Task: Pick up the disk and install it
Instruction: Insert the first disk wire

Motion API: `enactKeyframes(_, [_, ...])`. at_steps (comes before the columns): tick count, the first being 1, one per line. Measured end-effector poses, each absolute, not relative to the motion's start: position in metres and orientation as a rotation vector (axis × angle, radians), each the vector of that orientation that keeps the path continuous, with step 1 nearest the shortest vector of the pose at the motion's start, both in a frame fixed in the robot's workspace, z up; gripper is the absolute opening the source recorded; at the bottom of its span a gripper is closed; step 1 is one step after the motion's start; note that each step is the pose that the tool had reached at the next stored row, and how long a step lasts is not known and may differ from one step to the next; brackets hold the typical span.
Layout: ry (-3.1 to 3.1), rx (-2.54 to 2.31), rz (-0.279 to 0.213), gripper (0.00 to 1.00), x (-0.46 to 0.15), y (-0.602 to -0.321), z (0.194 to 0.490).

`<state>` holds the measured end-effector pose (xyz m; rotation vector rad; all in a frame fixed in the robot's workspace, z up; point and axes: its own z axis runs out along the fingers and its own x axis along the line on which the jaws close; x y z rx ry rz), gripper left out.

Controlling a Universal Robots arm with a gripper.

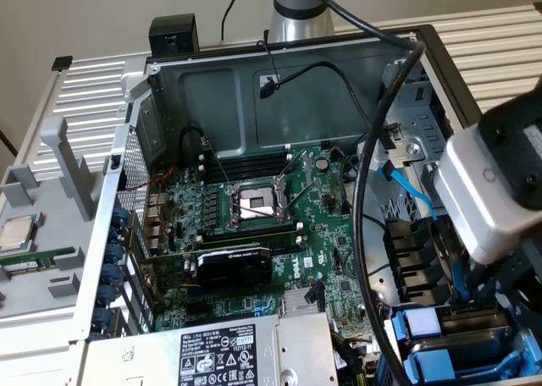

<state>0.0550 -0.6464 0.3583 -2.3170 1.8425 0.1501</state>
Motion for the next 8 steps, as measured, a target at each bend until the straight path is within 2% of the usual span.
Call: enactKeyframes(8, [1.865,-2.34,0.154,0.17,0.0549,-0.642,0.3601])
